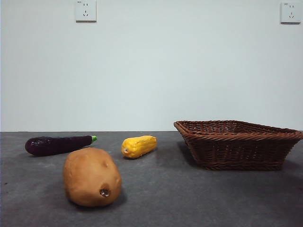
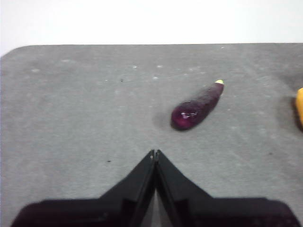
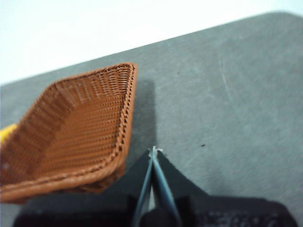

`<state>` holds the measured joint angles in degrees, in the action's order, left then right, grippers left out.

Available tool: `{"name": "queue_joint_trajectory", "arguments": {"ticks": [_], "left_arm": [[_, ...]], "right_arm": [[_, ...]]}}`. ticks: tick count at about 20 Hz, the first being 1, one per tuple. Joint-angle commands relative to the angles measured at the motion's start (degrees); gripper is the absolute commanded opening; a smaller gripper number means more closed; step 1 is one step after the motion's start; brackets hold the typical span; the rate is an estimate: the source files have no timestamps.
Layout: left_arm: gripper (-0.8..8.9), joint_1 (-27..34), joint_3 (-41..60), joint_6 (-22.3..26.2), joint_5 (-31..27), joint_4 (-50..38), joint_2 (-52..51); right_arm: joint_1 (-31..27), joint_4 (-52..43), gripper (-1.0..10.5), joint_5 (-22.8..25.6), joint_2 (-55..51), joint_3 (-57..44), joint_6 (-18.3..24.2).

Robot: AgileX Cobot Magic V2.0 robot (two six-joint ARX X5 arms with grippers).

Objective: Help me put the vegetables on the table into the basket

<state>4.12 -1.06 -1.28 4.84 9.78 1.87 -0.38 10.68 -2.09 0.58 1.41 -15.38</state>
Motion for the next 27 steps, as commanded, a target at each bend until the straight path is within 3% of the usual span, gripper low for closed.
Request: {"name": "queue_joint_trajectory", "arguments": {"ticks": [1,7,12,22,27], "left_arm": [[-0.04,0.17,0.52,-3.26,2.10,-0.44,0.02],[-0.04,-0.52,0.20,-10.97,6.38,-1.09,0.02],[-0.04,-2.71,0.11,-14.32,9.60,-3.02,0.02],[-0.04,-6.29,0.11,-20.15,16.22,-3.41,0.02],[-0.04,-6.32,0.11,-24.35,20.81,-3.43,0.02]], "right_arm": [[0.00,-0.35,0.0,-1.38,-0.04,-0.55,-6.62],[0.00,-0.26,0.0,-8.26,-0.04,-0.28,-13.09],[0.00,0.15,0.0,-16.13,-0.04,0.04,-13.88],[0.00,0.02,0.0,-21.14,0.00,3.34,-21.97],[0.00,0.07,0.0,-25.49,0.52,6.99,-23.34]]}}
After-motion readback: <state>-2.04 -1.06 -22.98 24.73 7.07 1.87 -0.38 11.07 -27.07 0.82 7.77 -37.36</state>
